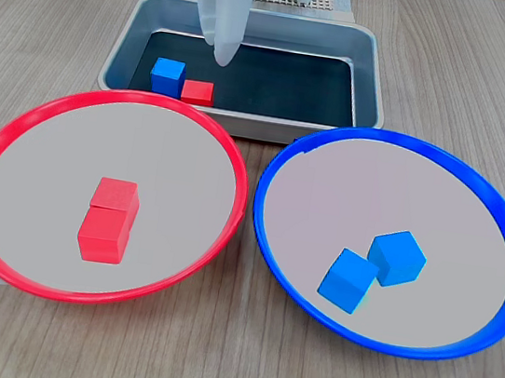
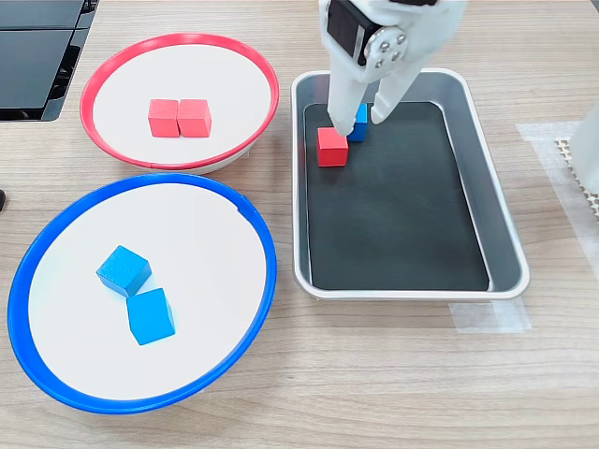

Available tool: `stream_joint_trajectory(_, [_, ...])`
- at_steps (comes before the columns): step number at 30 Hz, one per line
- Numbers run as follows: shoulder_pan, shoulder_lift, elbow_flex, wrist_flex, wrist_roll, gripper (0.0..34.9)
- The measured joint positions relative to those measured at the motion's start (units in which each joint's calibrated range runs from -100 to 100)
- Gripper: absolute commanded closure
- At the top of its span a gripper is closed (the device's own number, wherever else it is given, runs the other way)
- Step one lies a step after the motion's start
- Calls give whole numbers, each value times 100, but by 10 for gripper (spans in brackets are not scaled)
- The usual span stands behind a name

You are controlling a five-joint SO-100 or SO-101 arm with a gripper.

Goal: Move six blocks from tray to matching dishes

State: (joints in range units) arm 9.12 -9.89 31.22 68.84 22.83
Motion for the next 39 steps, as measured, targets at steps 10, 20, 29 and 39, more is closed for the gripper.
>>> stream_joint_trajectory(10, [35,418,200,-628,-83,186])
stream_joint_trajectory(20, [230,997,136,-938,-230,197])
stream_joint_trajectory(29, [442,1023,100,-889,-151,337])
stream_joint_trajectory(39, [-44,665,-1742,131,-708,346])
